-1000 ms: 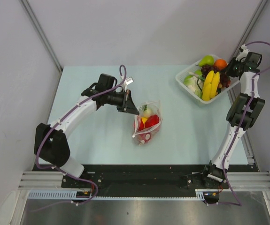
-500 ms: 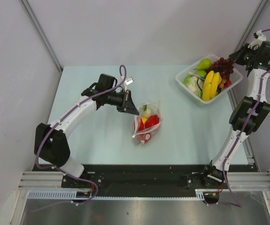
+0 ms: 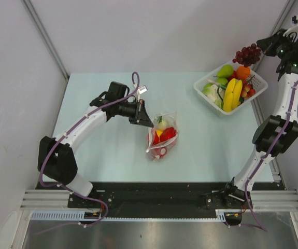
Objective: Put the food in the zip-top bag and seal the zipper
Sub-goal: Pick up the fake fruit from the bin, then place the fake fruit in the zipper food storage bag.
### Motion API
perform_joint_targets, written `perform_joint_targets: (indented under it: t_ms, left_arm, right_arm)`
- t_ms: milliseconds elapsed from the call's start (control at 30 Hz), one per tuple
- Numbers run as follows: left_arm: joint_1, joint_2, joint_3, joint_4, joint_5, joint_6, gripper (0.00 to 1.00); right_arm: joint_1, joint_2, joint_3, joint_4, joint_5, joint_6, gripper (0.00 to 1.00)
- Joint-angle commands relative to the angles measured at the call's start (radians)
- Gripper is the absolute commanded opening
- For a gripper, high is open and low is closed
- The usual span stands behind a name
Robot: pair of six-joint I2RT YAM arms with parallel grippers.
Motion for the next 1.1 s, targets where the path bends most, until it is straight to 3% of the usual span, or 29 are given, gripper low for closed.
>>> perform_joint_targets:
  t_ms: [0,400,600,767,1067]
  left_arm:
    - [0.007,-0.022,0.035,0.021,0.012,0.015,0.00]
    - [0.007,-0.018,0.034,0.046,0.032,-0.022,0.00]
    - [0.008,-0.013,0.041,0.046,0.033,-0.020,0.00]
    - [0.008,-0.013,0.042,0.047,0.033,-0.023,0.00]
    - [0.008,-0.013,0.037,0.052,0.038,-0.028,0.00]
  right_arm:
    - [0.046,-0.183,0.015,0.128,-0.086,0.072,0.00]
    - [0.253,-0.502,-0.277,0.158,-0.160,0.145,0.00]
    - [0.444,-0.642,-0.496,0.156,-0.169,0.203,0.00]
    - [0.616,-0.703,-0.602,0.075,-0.160,0.148,0.00]
    - [0.794,-0.720,-0.684,-0.077,-0.214,-0.061,0.00]
